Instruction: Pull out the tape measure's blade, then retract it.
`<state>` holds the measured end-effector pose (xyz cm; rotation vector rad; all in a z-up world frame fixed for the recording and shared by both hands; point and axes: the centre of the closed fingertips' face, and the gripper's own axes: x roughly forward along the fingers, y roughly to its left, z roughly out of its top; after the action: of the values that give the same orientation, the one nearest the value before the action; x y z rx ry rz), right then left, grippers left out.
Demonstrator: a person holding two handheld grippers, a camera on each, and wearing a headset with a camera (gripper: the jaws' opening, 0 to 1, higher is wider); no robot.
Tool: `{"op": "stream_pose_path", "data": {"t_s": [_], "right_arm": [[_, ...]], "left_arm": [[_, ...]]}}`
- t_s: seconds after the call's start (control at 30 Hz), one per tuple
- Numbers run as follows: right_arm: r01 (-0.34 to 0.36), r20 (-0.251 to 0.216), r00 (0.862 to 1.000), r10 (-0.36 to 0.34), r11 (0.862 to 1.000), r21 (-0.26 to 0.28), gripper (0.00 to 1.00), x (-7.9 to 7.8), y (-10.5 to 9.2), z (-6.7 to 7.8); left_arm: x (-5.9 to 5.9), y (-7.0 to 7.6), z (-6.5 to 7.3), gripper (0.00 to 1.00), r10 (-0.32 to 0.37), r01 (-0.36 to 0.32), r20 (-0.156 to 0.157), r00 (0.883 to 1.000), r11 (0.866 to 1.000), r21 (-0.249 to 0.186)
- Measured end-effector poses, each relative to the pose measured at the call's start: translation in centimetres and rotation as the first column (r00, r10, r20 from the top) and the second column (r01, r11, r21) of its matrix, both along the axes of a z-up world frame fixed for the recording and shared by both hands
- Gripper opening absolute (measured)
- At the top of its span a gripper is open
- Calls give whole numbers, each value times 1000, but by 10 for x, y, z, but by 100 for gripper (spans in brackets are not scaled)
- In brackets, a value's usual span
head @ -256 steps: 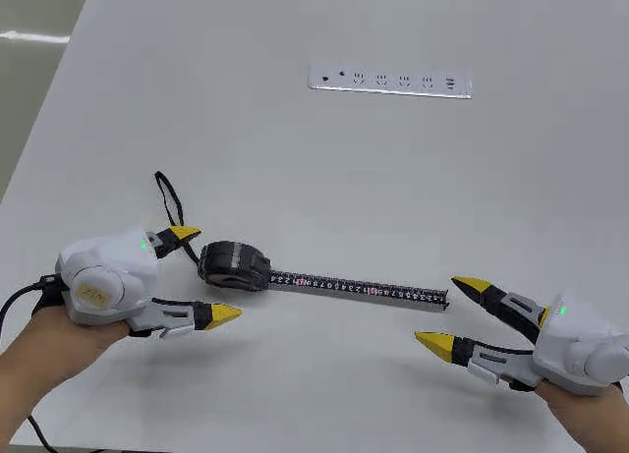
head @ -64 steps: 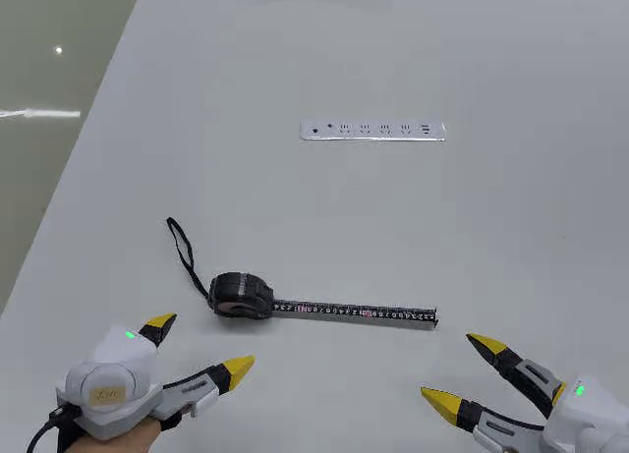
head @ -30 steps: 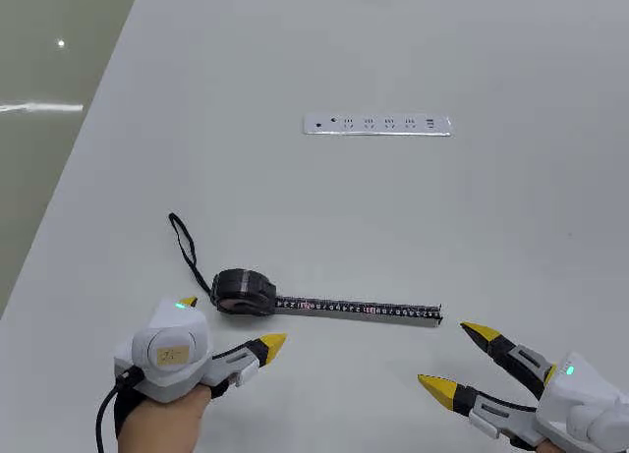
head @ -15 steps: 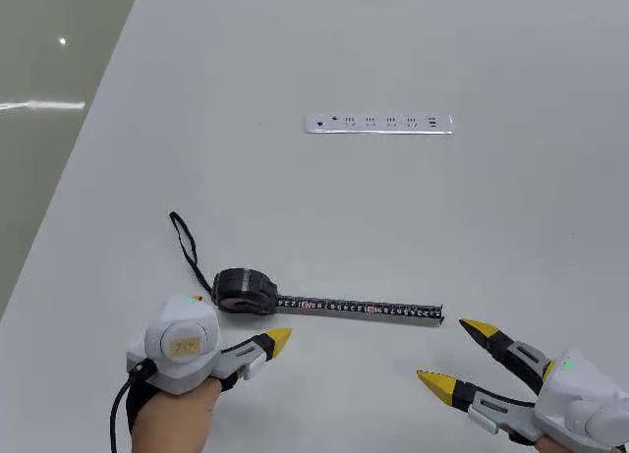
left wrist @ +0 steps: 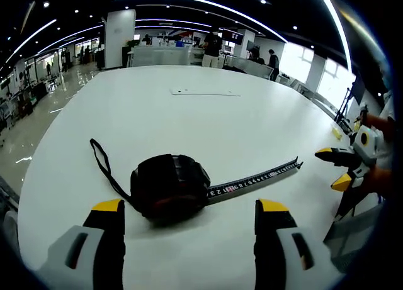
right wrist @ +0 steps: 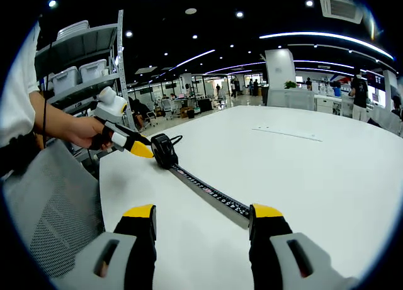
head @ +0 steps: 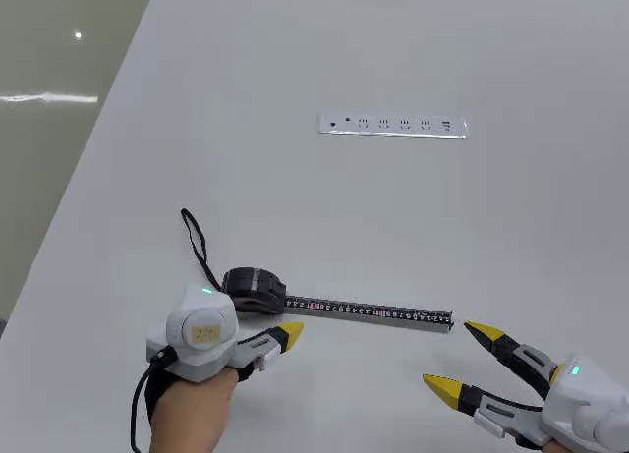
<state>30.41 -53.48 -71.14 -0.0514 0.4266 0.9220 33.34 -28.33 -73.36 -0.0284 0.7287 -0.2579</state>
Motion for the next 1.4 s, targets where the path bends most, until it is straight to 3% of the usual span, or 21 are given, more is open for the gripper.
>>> {"op": "stream_pose_path", "data": {"t_s": [0.67,1.4], "right_arm": [[-24,-10,1000,24,1000,-2,59,12,-1,-7],[-63,-14,998,63,998,-16,57,23,2,-12]], "left_arm": [[6,8,-10,84,73,-73,-31,997,997,-3],[19,2,-15,82,107,-108,-42,993,994,-23]]}}
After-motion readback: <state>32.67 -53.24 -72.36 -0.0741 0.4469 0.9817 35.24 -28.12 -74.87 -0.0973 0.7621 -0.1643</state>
